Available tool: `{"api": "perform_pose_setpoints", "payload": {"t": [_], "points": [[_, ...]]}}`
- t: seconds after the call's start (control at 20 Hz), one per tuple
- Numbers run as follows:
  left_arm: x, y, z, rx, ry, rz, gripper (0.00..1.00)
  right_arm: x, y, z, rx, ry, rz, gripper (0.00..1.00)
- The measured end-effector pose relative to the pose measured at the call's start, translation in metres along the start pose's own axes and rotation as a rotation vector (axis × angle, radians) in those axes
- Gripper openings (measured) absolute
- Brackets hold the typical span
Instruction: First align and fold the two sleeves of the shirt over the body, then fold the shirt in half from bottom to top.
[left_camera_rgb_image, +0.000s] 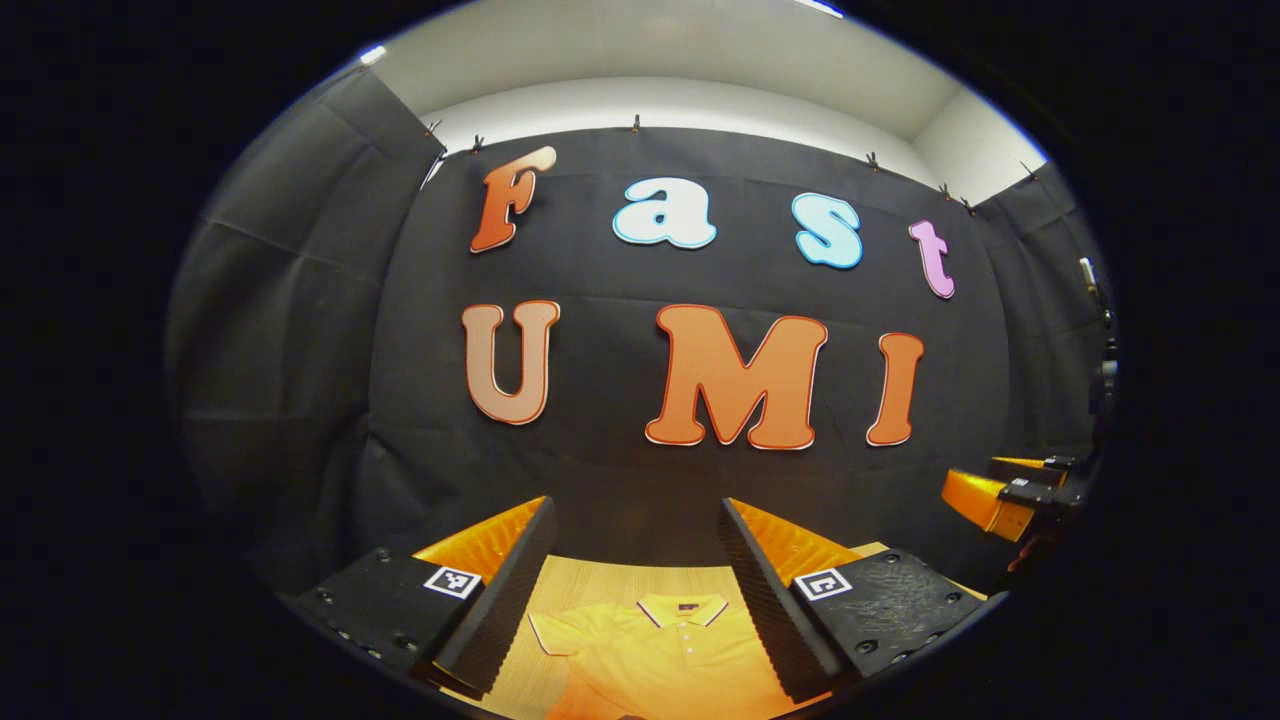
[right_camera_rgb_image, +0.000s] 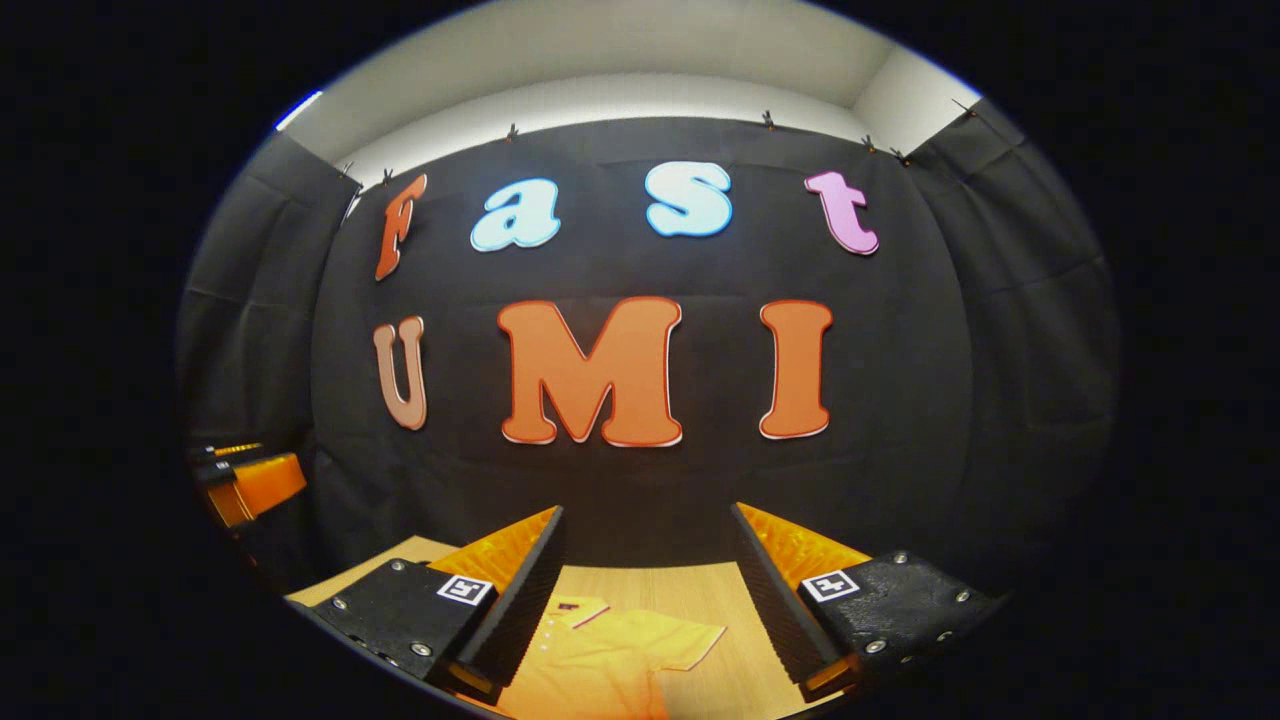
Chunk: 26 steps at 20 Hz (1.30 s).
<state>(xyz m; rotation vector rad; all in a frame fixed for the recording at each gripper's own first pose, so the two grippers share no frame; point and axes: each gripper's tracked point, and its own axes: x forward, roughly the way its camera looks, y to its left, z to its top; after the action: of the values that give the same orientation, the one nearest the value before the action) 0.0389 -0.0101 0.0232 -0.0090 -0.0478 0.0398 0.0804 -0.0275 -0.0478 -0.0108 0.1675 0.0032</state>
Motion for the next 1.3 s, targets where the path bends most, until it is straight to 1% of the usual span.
{"api": "perform_pose_setpoints", "payload": {"t": [0.05,0.15,0.2,0.25,0.3,0.4,0.5,0.55,0.6,0.7,0.8,0.85,1.0,1.05,1.2,1.25,1.3], "points": [[0.001,0.003,-0.001,0.01,0.002,0.014,0.98,0.004,-0.005,-0.007,-0.015,0.026,-0.003,0.96],[-0.001,0.009,-0.002,0.024,0.001,0.044,0.98,0.011,-0.013,-0.014,-0.028,0.032,0.005,0.96],[-0.001,0.011,0.0,0.028,-0.006,0.06,0.96,0.014,-0.016,-0.016,-0.03,0.03,0.008,0.96],[-0.002,0.013,0.004,0.036,-0.022,0.065,0.98,0.02,-0.02,-0.024,-0.043,0.043,0.008,0.97],[-0.002,0.013,0.005,0.042,-0.033,0.066,0.96,0.025,-0.025,-0.033,-0.053,0.058,0.002,0.97],[-0.001,0.012,0.008,0.044,-0.042,0.052,0.98,0.034,-0.036,-0.05,-0.064,0.103,-0.03,0.97],[0.005,0.008,0.012,0.058,-0.056,0.017,0.96,0.043,-0.044,-0.066,-0.062,0.133,-0.068,0.97],[0.006,0.006,0.01,0.067,-0.047,-0.001,0.96,0.048,-0.048,-0.077,-0.053,0.161,-0.087,0.97],[0.006,0.006,0.01,0.081,-0.049,-0.014,0.98,0.051,-0.048,-0.087,-0.041,0.194,-0.091,0.98],[0.01,0.002,0.013,0.102,-0.056,-0.056,0.98,0.06,-0.054,-0.111,-0.044,0.281,-0.108,0.97],[0.009,0.003,0.01,0.115,-0.043,-0.077,0.97,0.072,-0.067,-0.131,-0.047,0.354,-0.146,0.98],[0.007,0.003,0.008,0.115,-0.035,-0.087,0.96,0.082,-0.075,-0.155,-0.025,0.443,-0.151,0.97],[0.01,0.011,0.004,0.115,-0.017,-0.068,0.96,0.097,-0.066,-0.197,0.025,0.6,-0.108,0.98],[0.009,0.013,0.001,0.118,-0.005,-0.059,0.96,0.097,-0.065,-0.21,0.046,0.659,-0.104,0.98],[0.011,0.023,-0.003,0.126,0.018,-0.022,0.97,0.11,-0.061,-0.245,0.056,0.765,-0.103,0.97],[0.012,0.027,-0.006,0.126,0.03,-0.005,0.97,0.114,-0.06,-0.257,0.062,0.805,-0.102,0.92],[0.011,0.029,-0.009,0.123,0.042,0.011,0.96,0.117,-0.056,-0.268,0.082,0.849,-0.089,0.97]]}}
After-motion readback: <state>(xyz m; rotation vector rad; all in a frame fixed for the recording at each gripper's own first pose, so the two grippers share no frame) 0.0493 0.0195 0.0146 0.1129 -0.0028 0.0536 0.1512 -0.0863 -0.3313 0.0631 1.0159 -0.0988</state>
